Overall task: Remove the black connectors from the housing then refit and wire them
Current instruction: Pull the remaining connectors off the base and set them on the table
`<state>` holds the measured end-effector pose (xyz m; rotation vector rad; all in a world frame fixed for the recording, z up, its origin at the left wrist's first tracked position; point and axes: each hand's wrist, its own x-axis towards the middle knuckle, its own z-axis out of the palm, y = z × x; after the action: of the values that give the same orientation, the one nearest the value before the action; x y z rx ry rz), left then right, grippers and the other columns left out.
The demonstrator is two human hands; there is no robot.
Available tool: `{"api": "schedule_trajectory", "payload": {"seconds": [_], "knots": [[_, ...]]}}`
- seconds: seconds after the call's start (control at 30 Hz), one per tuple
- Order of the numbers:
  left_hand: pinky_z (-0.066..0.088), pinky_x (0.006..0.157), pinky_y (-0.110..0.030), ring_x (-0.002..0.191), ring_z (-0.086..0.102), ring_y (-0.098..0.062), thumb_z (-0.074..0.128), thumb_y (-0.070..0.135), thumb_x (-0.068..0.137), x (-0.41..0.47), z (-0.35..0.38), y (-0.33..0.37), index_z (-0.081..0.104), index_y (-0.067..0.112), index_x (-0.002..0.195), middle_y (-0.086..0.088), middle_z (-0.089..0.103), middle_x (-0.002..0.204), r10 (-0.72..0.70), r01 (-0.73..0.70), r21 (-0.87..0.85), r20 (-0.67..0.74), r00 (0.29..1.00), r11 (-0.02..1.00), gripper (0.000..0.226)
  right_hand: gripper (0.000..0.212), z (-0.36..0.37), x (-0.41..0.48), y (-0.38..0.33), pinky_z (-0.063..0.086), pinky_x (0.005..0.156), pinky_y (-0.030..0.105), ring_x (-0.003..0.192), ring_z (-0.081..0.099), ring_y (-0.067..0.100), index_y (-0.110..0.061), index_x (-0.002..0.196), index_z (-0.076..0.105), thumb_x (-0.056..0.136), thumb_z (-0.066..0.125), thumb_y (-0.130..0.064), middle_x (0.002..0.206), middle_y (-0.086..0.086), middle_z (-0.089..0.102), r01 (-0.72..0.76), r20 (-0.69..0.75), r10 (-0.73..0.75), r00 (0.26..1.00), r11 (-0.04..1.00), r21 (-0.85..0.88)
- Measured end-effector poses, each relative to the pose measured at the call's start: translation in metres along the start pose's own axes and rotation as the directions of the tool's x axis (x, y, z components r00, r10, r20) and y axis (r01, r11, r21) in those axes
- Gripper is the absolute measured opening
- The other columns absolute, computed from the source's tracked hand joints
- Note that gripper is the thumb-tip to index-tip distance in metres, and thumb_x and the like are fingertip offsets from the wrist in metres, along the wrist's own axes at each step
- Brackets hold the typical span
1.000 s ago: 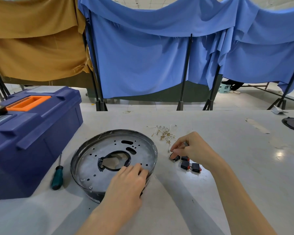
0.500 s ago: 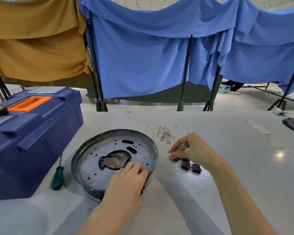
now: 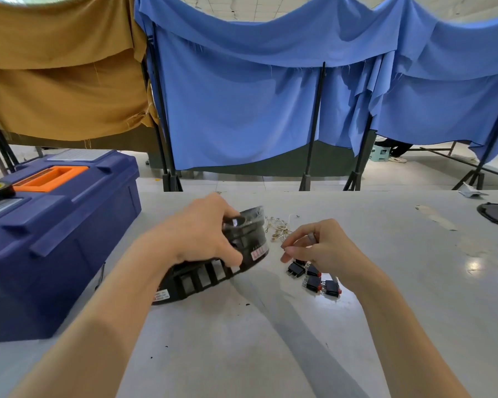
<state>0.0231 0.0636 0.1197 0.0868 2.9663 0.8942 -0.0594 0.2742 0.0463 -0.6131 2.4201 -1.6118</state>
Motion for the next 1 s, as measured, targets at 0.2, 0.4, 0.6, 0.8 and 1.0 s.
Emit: {"api": "schedule_trajectory", "payload": {"seconds": [0.2,0.4,0.6,0.8,1.0], "knots": [[0.061,0.066,-0.040,0.072,0.073,-0.031,0.080,0.003,0.062,0.014,-0.031,0.000,0.073,0.015,0.095,-0.009,0.075,0.078,-0.048,0.056,-0.222,0.039,0.998,0.973,0.035,0.002,0.001,-0.011,-0.018,0.035,0.039,0.004,0.035,0.049,-0.002,0.001,0.082,0.070,0.083,0.070,0.003,0.077,0.014,0.075,0.104,-0.017,-0.102,0.995,0.985,0.136],[0.060,0.069,-0.044,0.074,0.072,-0.034,0.083,0.001,0.061,0.022,-0.040,-0.003,0.071,0.009,0.103,-0.015,0.074,0.085,-0.131,0.126,-0.334,0.009,0.991,0.934,0.044,0.007,0.010,-0.017,-0.031,0.037,0.041,0.003,0.035,0.052,-0.003,0.006,0.084,0.069,0.079,0.073,0.005,0.084,0.020,0.074,0.172,-0.067,-0.161,0.985,0.959,0.225],[0.059,0.065,-0.038,0.075,0.072,-0.032,0.082,0.003,0.062,0.020,-0.043,-0.008,0.065,0.007,0.115,-0.017,0.074,0.090,-0.150,0.147,-0.383,0.022,0.988,0.912,0.056,0.010,0.029,-0.013,-0.030,0.033,0.040,0.006,0.034,0.045,0.000,0.001,0.080,0.071,0.075,0.079,-0.004,0.082,0.025,0.071,0.211,-0.206,-0.156,0.966,0.936,0.283],[0.060,0.069,-0.040,0.078,0.072,-0.033,0.082,0.004,0.061,0.019,-0.043,-0.011,0.068,0.010,0.109,-0.015,0.074,0.088,-0.148,0.142,-0.383,0.013,0.989,0.913,0.050,0.008,0.047,-0.010,-0.027,0.035,0.042,0.005,0.038,0.050,-0.001,-0.004,0.076,0.073,0.073,0.079,0.002,0.076,0.016,0.073,0.275,-0.305,-0.168,0.938,0.893,0.356],[0.061,0.063,-0.039,0.071,0.072,-0.033,0.081,0.000,0.062,0.019,-0.043,-0.013,0.070,0.012,0.096,-0.015,0.075,0.083,-0.150,0.135,-0.396,-0.007,0.989,0.908,0.037,0.017,0.057,-0.008,-0.026,0.035,0.043,0.005,0.039,0.051,0.001,-0.015,0.067,0.074,0.070,0.082,-0.001,0.068,0.003,0.073,0.300,-0.388,-0.142,0.911,0.873,0.384]]}}
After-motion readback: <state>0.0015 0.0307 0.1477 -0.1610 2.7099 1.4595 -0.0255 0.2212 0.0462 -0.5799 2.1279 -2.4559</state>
